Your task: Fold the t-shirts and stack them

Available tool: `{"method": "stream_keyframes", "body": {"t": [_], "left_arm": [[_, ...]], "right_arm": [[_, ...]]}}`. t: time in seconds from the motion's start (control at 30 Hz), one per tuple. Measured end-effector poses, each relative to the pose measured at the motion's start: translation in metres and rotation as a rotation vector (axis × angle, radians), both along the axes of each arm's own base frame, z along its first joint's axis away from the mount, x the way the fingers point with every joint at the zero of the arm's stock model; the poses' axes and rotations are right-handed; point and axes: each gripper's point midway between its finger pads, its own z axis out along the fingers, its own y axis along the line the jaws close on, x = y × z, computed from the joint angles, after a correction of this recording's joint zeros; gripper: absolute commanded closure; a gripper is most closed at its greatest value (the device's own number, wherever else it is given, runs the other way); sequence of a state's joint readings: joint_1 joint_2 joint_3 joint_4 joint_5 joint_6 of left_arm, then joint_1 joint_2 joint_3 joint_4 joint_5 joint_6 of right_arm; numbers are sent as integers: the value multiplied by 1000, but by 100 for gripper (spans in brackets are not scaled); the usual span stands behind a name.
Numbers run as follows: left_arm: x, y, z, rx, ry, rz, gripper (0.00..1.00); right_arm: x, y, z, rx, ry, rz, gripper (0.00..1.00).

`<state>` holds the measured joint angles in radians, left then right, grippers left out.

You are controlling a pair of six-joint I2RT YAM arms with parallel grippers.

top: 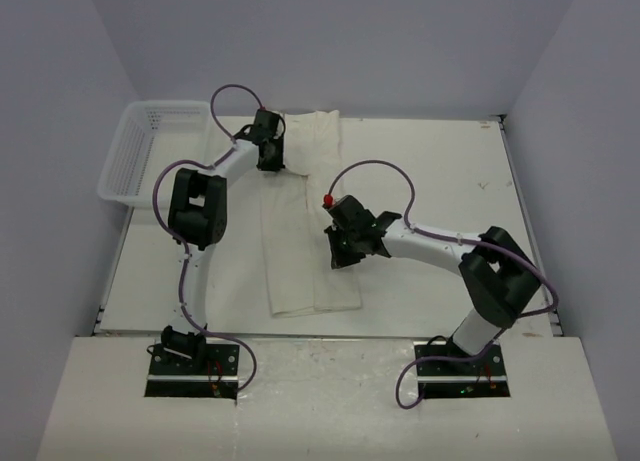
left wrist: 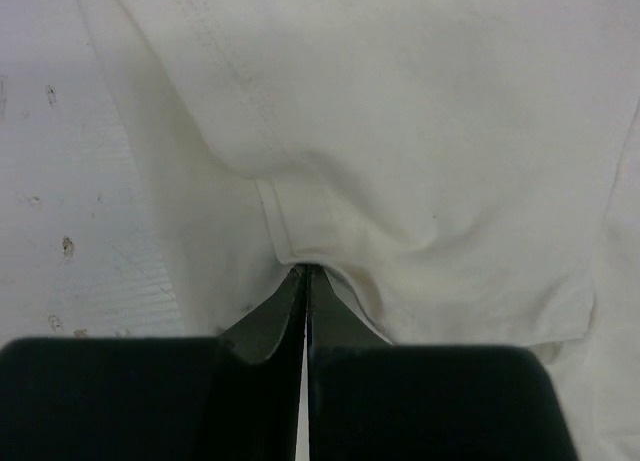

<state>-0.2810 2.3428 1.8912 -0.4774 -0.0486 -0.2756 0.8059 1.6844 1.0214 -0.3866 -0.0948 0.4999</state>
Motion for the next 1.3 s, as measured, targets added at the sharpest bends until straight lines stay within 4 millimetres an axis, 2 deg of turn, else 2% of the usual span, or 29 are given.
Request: {"method": "stream_keyframes", "body": {"t": [0.1,0.17,0.23,0.27,0.33,0.37,0.43,0.47,0.57,0.6,0.67,0.7,0.77,0.8,0.83,0.93,1.0,1.1,1.3], "left_arm": [[2,2,4,7,-10,-1,96],[3,4,9,9,-18,2,85],[2,7,19,15,-26,13,83],[2,9,27,23,-36,25,83],[0,15,51,36,-66,52,85],[-2,19,66,44,-90,71,86],[-8,23,99,44,-143,93,90],[-12,23,118,27,-173,88,100],[-12,10,161,-46,-250,43,100],[-9,2,171,-83,-268,15,100],[-2,-19,177,-164,-282,-59,100],[0,-29,172,-201,-273,-95,100],[-2,-46,148,-253,-226,-149,100],[-4,-51,133,-270,-195,-166,100],[-8,-56,114,-282,-153,-181,100],[-15,-64,64,-300,-45,-204,100],[-18,-66,42,-306,1,-205,100],[-20,-67,24,-308,36,-205,100],[-19,-67,13,-309,35,-206,100]], "right_arm": [[0,0,22,31,-41,8,100],[-1,-2,43,59,-79,7,99],[-3,-6,66,85,-122,-6,85],[-3,-11,77,92,-147,-17,72],[-5,-19,95,106,-182,-43,67],[-6,-23,101,107,-195,-54,70],[-7,-30,108,107,-216,-75,98],[-8,-34,107,103,-220,-89,100],[-15,-43,93,74,-186,-120,100],[-17,-45,88,65,-173,-124,100],[-25,-51,72,40,-132,-137,100],[-29,-54,66,29,-115,-142,94],[-34,-60,54,14,-87,-158,87],[-37,-64,48,5,-74,-164,90],[-39,-67,42,-2,-61,-172,100],[-43,-77,28,-18,-32,-195,100],[-44,-81,22,-20,-23,-204,100],[-44,-84,17,-18,-19,-213,100],[-38,-81,19,16,-21,-225,100]]}}
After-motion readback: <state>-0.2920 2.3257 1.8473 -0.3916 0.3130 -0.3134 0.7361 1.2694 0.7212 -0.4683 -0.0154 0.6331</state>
